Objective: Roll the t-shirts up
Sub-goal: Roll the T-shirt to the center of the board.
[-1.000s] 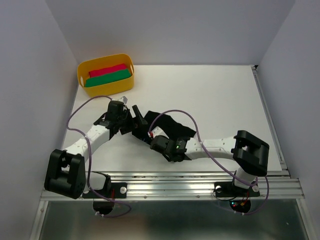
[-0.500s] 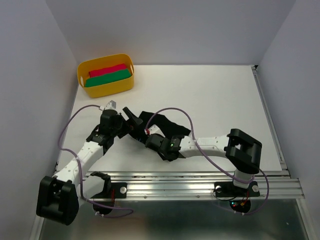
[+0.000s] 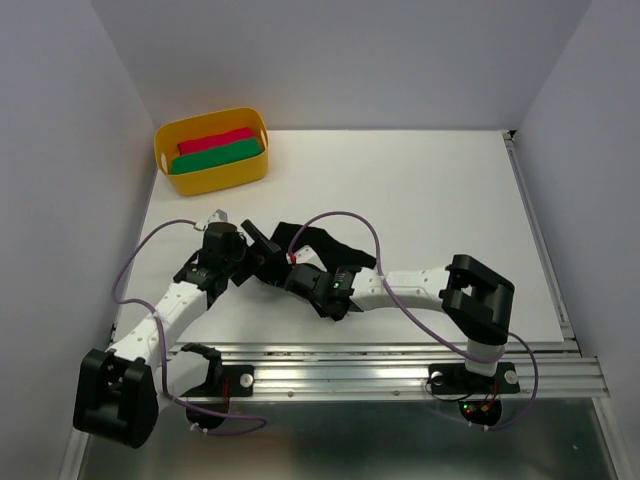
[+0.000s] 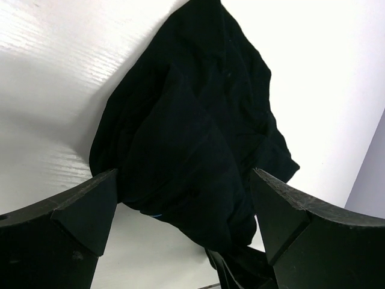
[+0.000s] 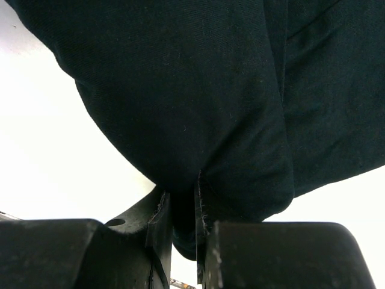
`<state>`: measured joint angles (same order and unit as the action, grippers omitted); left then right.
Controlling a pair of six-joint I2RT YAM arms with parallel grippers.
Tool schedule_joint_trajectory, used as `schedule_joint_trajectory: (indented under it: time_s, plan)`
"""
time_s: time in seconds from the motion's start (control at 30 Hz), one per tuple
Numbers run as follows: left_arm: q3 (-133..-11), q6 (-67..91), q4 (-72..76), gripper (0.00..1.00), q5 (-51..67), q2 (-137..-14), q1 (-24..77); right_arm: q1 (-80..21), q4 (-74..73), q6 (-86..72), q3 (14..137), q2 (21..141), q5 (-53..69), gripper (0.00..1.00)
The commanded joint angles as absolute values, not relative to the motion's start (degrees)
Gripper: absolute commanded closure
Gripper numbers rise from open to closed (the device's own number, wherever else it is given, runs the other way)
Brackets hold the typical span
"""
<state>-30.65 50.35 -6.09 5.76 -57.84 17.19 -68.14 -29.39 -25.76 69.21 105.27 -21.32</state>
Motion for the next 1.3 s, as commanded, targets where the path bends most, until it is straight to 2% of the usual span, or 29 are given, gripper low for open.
schedule_joint_trajectory:
  time_s: [0.0, 0.27, 0.43, 0.67, 0.9, 1.27]
  plan:
    - [-30.6, 53.3, -9.6, 0.02, 5.6, -59.5, 17.5, -67.5, -28.4, -28.6, 69.8, 107.9, -19.4, 0.99]
    - [-31.7, 54.1, -10.5, 0.02, 0.6, -55.1, 17.5, -67.5, -28.5, -28.7, 68.5, 107.5, -19.3, 0.99]
    - [-38.4, 52.3, -15.4, 0.02, -7.3, -55.0, 17.4, -67.5, -28.5, -28.6, 68.2, 107.2, -19.2, 0.99]
    - [-40.4, 52.3, -19.6, 0.03, -8.4, -55.3, 17.4, -67.0, -28.5, -28.7, 68.0, 107.1, -19.2, 0.99]
    - [-36.7, 53.0, -18.9, 0.03, 0.9, -57.5, 17.8, -65.9, -28.5, -28.3, 68.5, 106.7, -19.0, 0.99]
    - [-26.5, 59.8, -3.2, 0.01, 10.5, -60.6, 18.9, -65.4, -28.2, -28.6, 69.0, 105.8, -17.3, 0.99]
